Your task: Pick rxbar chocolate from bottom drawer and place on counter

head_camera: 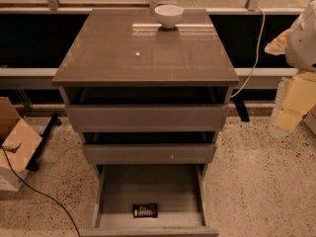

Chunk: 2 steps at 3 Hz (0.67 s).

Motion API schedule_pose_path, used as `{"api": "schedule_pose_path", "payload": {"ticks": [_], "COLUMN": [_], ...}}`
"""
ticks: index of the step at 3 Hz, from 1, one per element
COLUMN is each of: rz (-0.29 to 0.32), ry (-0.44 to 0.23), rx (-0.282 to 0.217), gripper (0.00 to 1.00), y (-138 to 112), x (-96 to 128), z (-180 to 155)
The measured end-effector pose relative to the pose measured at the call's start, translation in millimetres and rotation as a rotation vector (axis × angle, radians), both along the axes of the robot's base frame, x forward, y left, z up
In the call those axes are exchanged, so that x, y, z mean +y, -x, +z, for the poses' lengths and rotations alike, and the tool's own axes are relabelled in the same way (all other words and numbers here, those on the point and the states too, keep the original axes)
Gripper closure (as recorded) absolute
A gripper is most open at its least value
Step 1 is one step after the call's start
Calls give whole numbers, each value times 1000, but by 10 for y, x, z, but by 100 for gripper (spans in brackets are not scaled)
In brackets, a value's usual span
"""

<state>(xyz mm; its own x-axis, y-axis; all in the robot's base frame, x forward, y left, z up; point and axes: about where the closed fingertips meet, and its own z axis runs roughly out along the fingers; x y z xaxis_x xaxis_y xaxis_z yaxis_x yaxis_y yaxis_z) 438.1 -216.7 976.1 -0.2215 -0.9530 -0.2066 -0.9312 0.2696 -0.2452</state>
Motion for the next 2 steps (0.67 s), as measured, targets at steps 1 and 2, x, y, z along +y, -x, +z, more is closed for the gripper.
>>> {"api": "schedule_pose_path", "payload": {"ticks": [1,2], "rz": [0,-28], "ry": [0,-43], "rx": [0,4], "gripper": [0,0], "y": [0,-55], "x": [1,77], "z": [-1,-106]}}
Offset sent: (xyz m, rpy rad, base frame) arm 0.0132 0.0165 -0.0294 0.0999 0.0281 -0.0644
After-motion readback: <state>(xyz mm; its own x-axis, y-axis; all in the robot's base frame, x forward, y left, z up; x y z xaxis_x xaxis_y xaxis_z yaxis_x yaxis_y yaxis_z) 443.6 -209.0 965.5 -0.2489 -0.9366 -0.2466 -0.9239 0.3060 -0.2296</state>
